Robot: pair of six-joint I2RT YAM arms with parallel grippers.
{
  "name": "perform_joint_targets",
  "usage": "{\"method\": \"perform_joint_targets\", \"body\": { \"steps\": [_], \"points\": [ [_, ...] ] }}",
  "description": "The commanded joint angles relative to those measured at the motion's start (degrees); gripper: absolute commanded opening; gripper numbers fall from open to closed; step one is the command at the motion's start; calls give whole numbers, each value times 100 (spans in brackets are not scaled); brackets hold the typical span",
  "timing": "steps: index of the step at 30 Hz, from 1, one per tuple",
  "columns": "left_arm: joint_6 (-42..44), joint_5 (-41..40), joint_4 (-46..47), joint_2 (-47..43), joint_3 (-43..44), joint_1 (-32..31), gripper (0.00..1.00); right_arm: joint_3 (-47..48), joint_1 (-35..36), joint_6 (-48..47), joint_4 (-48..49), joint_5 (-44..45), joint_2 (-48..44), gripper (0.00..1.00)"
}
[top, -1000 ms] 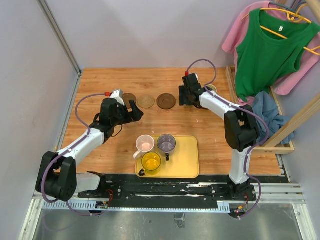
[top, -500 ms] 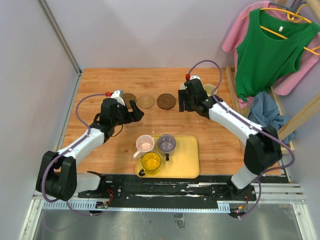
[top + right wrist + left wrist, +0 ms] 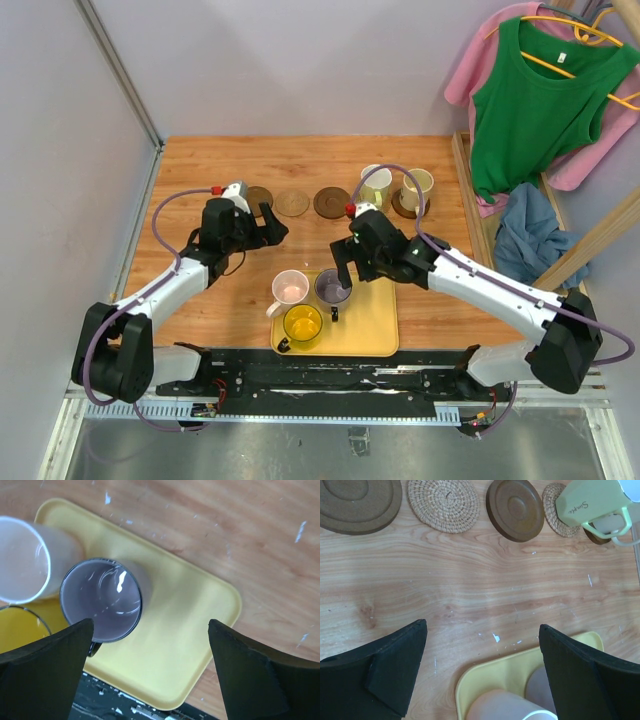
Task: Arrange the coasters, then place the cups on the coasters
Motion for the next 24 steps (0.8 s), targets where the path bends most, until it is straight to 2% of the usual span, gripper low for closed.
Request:
{"method": "perform_joint_targets", "body": {
  "steps": [1, 14, 24],
  "points": [
    [6, 161, -10, -124, -165, -1, 97, -256, 319, 481, -244, -113, -264, 98],
    [-25, 159, 7, -178, -357, 0, 97, -381, 830, 420, -95, -688, 78, 99],
    [-48, 245, 153, -152, -507, 3, 97, -572, 934, 505, 92, -900, 382, 99]
  ]
}}
